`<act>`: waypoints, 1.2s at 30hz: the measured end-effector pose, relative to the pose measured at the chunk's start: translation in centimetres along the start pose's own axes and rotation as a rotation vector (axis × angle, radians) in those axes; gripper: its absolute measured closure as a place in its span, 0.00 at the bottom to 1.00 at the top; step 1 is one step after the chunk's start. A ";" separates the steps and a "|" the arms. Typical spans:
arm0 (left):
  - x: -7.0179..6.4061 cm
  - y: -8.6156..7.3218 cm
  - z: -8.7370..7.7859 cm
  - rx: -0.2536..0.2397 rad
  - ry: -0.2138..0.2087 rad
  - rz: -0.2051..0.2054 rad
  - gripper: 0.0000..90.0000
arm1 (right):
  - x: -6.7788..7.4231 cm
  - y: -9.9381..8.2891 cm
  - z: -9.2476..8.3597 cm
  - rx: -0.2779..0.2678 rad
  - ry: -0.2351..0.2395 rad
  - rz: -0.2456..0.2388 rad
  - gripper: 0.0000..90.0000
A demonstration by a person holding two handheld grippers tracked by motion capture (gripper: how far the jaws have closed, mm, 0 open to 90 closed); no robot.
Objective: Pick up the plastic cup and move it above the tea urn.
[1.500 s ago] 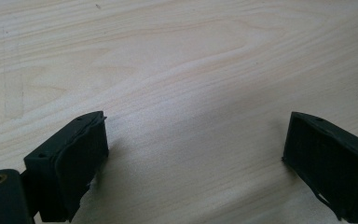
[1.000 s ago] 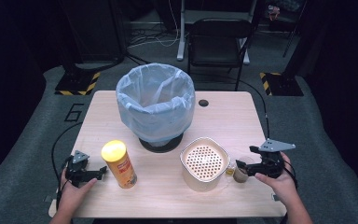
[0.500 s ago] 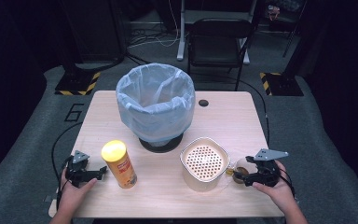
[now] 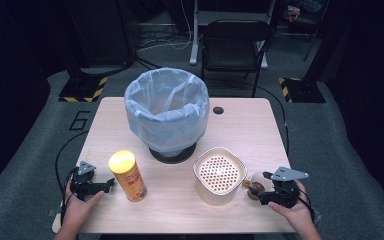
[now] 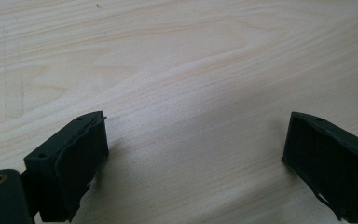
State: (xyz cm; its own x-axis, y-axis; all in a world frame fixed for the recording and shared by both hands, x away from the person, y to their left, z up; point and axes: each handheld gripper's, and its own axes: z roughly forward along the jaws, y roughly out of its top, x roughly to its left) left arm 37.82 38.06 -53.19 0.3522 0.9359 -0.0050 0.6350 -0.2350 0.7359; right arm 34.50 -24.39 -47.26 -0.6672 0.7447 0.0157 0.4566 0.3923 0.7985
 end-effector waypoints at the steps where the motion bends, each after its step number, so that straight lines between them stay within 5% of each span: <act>1: 0.0 0.0 0.0 0.000 0.000 0.000 0.07 | 0.0 -0.1 0.1 0.003 -0.004 0.004 0.22; 14: 0.0 0.0 0.0 0.000 0.000 0.000 0.07 | 0.3 -0.7 1.0 0.018 -0.017 0.021 0.31; 24: 0.0 0.0 0.0 0.000 0.000 -0.001 0.07 | 0.4 -0.4 0.5 0.028 -0.008 -0.014 0.37; 29: 0.0 0.0 0.0 0.000 0.000 0.000 0.07 | 0.0 1.4 -0.5 0.035 -0.018 -0.069 0.40; 36: 0.0 0.0 0.0 0.000 0.000 0.000 0.07 | -1.3 5.8 -1.9 0.027 -0.097 -0.170 0.41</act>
State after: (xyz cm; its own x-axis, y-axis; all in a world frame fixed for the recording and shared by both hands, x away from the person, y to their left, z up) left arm 37.82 38.06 -53.19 0.3520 0.9360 -0.0054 0.6350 -0.2346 0.7360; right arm 36.93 -24.13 -41.46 -0.6773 0.7140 -0.1772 0.3586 0.5307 0.7680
